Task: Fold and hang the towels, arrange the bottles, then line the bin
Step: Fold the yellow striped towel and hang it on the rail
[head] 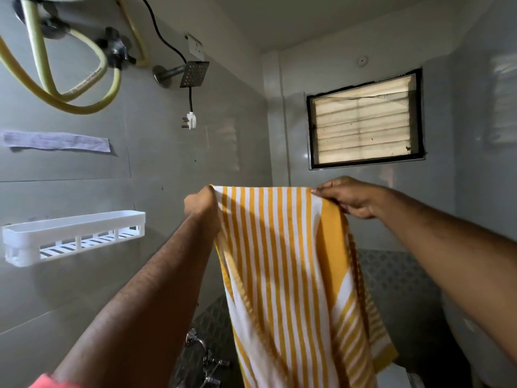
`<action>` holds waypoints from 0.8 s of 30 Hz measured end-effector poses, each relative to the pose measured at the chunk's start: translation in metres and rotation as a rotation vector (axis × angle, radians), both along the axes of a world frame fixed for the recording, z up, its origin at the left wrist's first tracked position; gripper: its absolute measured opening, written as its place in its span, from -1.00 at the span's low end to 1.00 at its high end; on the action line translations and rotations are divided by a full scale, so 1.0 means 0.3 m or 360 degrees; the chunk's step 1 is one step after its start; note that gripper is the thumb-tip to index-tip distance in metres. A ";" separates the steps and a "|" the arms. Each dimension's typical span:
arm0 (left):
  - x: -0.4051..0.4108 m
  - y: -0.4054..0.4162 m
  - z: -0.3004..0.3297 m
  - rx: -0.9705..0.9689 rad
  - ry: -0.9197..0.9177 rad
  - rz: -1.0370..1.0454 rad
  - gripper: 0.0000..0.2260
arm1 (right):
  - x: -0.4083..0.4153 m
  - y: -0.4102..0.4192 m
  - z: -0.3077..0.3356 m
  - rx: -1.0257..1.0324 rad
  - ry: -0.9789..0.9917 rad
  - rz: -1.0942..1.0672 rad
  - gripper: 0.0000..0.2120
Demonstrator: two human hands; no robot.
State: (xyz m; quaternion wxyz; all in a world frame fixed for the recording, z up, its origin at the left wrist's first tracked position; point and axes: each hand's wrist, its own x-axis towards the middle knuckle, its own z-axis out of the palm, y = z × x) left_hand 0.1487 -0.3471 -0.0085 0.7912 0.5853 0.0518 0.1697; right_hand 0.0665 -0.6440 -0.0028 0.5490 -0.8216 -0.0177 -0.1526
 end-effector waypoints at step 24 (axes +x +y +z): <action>-0.032 -0.042 0.079 0.0059 -0.0243 0.0191 -0.73 | -0.139 0.050 0.169 -0.0858 -0.0299 -0.0254 -0.66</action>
